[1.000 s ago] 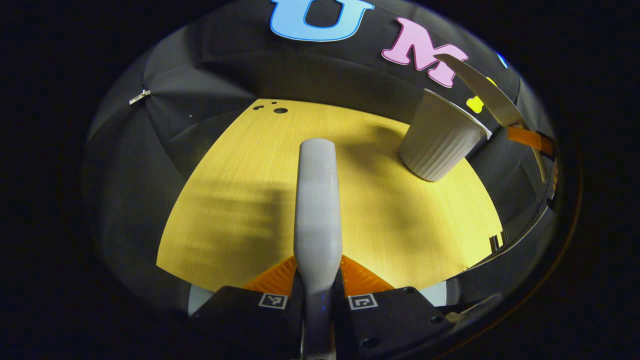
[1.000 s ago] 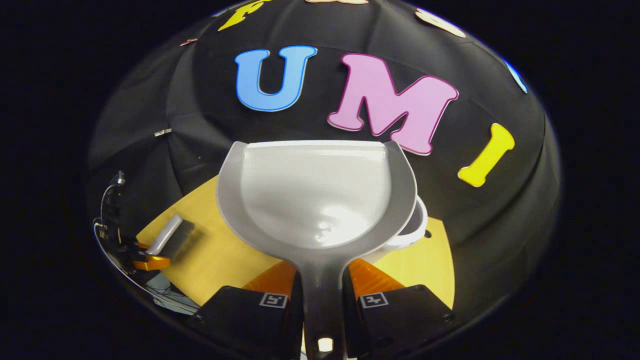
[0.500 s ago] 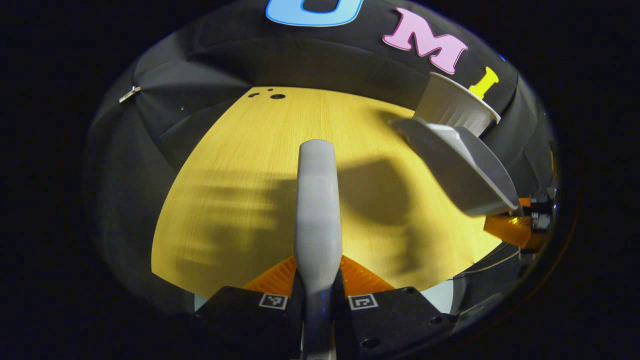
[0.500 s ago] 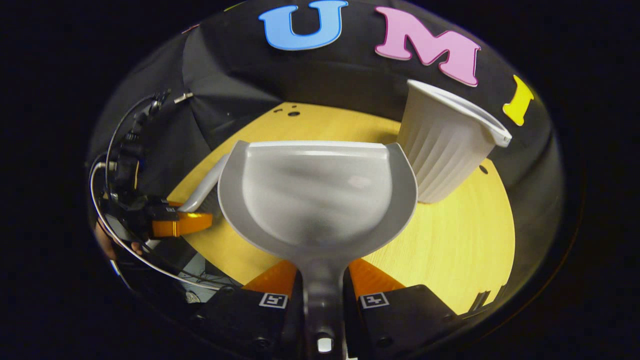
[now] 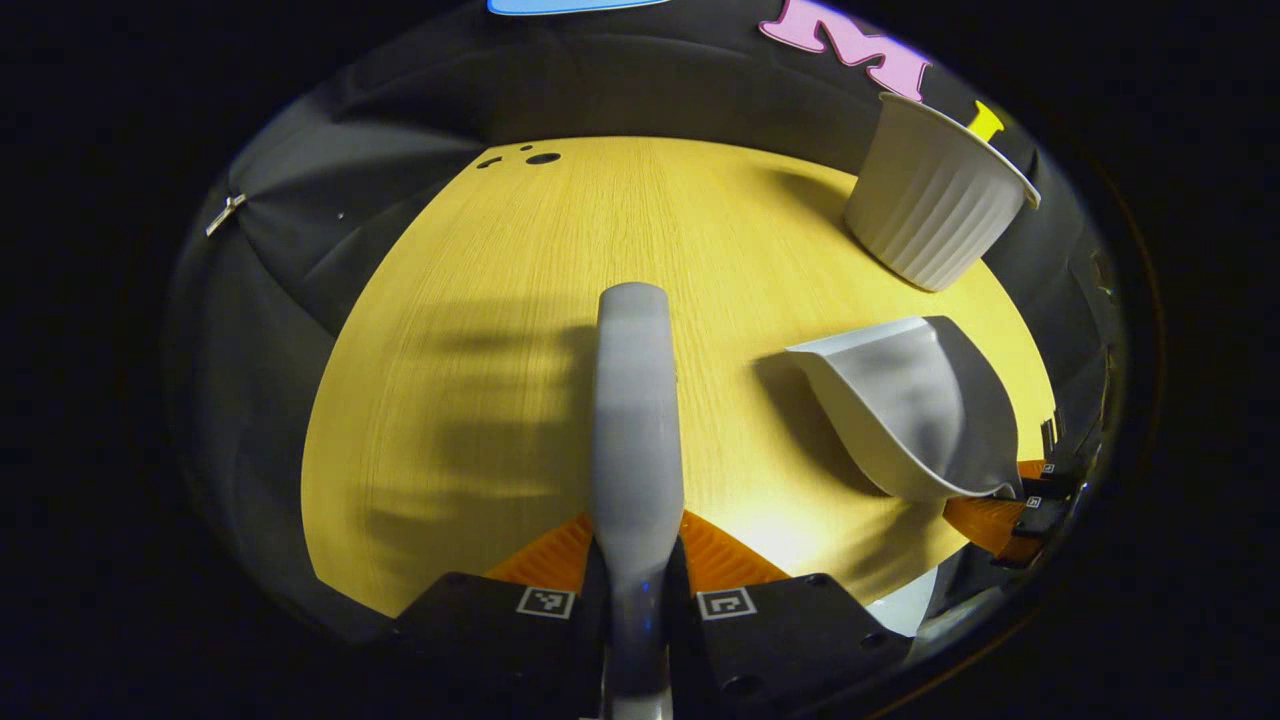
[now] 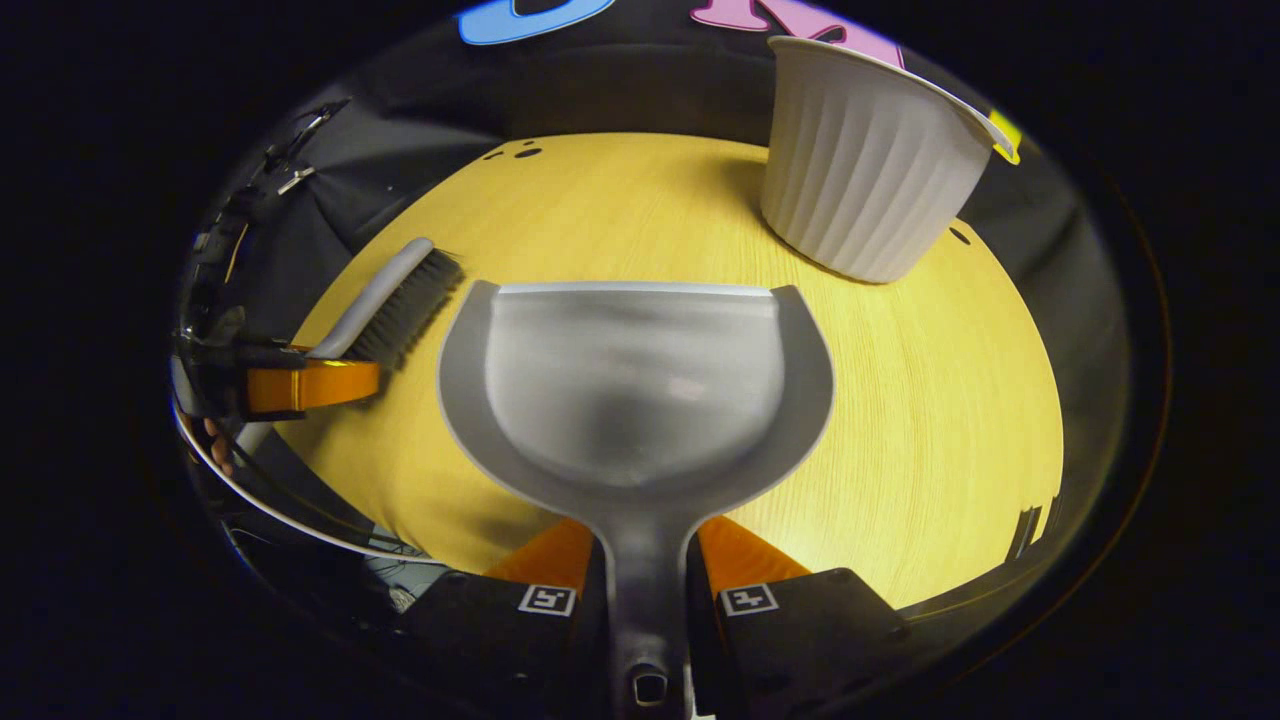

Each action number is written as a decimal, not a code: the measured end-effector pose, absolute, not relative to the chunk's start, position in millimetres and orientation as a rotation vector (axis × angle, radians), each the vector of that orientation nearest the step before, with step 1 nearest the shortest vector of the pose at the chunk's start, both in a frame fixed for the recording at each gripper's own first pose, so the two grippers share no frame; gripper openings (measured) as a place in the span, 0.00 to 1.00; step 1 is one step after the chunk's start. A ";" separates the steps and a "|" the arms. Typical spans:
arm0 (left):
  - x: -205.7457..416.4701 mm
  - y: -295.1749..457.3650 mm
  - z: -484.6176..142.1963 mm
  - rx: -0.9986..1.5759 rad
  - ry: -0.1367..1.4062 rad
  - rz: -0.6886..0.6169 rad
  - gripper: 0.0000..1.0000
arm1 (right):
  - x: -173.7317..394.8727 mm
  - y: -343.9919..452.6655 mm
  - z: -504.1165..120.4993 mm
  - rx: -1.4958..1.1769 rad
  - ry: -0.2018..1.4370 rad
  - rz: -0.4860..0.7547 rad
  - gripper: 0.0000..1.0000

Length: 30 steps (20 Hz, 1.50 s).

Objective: Pick up the small broom and dustpan from the desktop, sweep the trash into the dustpan with the broom, and then empty the trash into the garbage bin.

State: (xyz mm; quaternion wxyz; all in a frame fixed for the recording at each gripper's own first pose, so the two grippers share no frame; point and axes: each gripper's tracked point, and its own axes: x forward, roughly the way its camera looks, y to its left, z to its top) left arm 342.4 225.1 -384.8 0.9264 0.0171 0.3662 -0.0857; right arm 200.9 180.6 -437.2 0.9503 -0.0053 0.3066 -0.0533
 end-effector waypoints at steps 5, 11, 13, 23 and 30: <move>343.5 218.1 -382.0 0.081 0.758 -0.202 0.34 | 215.7 176.3 -434.2 0.029 0.617 -0.119 0.40; 330.1 203.9 -338.7 0.052 0.665 -0.251 0.74 | 211.4 190.8 -396.9 0.061 0.556 -0.059 0.82; 317.0 201.6 -320.7 0.072 0.609 -0.284 0.98 | 204.7 193.4 -375.0 0.047 0.496 -0.049 1.00; 252.8 183.2 -138.9 0.038 0.006 -0.254 0.96 | 157.8 195.7 -218.2 0.009 0.054 -0.042 0.99; 214.8 180.9 -85.0 0.142 -0.203 -0.237 0.95 | 144.7 210.4 -178.2 0.002 -0.123 -0.033 0.99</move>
